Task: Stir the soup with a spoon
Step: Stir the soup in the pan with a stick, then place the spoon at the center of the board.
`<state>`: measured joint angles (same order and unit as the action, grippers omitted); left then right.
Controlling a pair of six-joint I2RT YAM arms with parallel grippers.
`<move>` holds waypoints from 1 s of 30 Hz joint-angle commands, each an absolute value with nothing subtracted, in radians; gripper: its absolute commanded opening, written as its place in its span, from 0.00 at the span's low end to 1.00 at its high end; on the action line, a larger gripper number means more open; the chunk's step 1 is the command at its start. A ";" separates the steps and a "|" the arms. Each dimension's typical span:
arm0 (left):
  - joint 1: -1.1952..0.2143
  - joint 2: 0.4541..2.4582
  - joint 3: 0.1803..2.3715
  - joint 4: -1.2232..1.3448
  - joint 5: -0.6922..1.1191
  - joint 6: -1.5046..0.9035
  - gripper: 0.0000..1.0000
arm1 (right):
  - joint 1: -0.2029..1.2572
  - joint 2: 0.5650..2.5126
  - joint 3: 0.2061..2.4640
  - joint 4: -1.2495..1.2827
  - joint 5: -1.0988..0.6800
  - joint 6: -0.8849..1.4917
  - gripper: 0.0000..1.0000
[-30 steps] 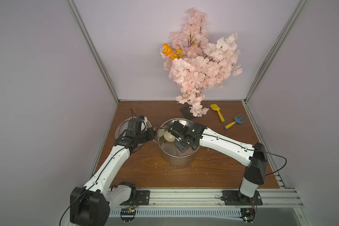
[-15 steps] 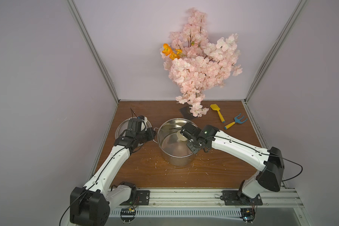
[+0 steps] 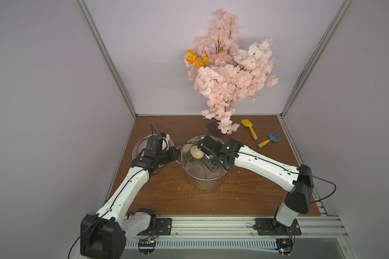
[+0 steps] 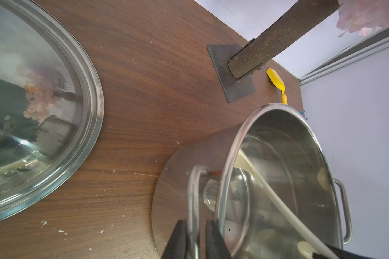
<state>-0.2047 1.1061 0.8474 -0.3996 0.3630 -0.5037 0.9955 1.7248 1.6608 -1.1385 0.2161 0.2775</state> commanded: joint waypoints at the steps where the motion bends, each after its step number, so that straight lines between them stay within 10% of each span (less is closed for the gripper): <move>1: -0.215 1.098 0.844 -0.407 0.379 -0.486 0.23 | 1.017 1.659 1.620 -1.100 0.198 0.322 0.00; 15: -0.214 1.069 0.886 -0.410 0.387 -0.489 0.50 | 1.010 1.291 1.378 -1.012 0.202 0.438 0.00; 26: -0.213 0.973 0.949 -0.408 0.325 -0.487 1.00 | 0.981 0.940 1.156 -0.840 0.153 0.535 0.00; 30: -0.196 0.950 0.948 -0.401 0.314 -0.493 0.96 | 0.957 0.767 1.016 -0.802 0.266 0.675 0.00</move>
